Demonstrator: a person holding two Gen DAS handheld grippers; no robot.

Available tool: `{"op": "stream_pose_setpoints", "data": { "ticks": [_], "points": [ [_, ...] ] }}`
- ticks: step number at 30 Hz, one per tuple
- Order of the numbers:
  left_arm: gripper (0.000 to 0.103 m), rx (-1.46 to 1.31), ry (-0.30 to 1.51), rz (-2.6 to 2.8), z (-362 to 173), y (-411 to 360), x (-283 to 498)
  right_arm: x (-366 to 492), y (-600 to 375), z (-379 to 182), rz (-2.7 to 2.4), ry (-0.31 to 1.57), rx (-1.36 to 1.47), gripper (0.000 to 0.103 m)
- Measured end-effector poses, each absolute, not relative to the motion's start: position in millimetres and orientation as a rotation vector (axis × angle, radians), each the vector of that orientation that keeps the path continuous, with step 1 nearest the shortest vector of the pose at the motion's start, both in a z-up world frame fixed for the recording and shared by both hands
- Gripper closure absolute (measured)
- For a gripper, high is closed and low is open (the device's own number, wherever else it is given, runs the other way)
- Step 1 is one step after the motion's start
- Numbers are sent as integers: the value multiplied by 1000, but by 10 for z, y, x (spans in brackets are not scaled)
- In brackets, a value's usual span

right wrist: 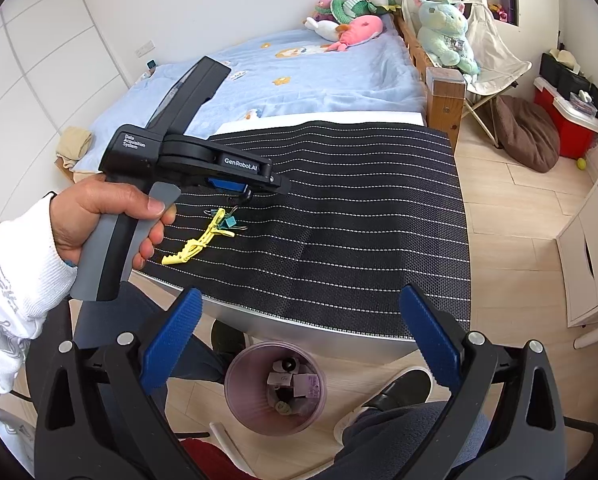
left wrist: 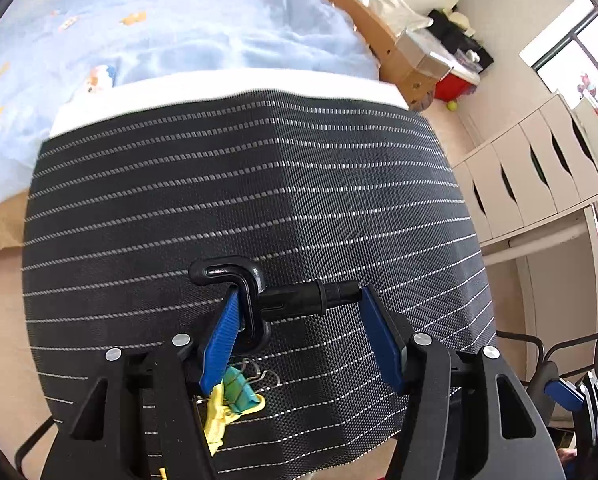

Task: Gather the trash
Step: 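Grasp the black hook-shaped clip on the mat with the left gripper, then lift the black hook-shaped clip off the mat with the left gripper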

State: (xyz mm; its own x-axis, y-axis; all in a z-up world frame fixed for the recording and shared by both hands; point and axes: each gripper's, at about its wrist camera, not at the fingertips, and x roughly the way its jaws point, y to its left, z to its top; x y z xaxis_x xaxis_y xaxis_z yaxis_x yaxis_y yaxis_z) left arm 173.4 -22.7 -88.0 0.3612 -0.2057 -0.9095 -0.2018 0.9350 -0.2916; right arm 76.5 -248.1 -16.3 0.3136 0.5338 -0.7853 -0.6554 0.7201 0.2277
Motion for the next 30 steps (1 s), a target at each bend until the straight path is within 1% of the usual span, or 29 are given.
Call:
{"op": "stream_pose_setpoints", "data": {
  "ticks": [16, 24, 30],
  "points": [
    [44, -252, 1005, 40, -276, 115, 1270, 747, -2110, -84, 851, 936, -246, 6],
    [44, -233, 939, 56, -114, 237, 1043, 817, -1812, -75, 905, 945, -286, 6],
    [44, -227, 906, 71, -71, 307, 878, 937, -1569, -166, 924, 984, -301, 6]
  ]
}}
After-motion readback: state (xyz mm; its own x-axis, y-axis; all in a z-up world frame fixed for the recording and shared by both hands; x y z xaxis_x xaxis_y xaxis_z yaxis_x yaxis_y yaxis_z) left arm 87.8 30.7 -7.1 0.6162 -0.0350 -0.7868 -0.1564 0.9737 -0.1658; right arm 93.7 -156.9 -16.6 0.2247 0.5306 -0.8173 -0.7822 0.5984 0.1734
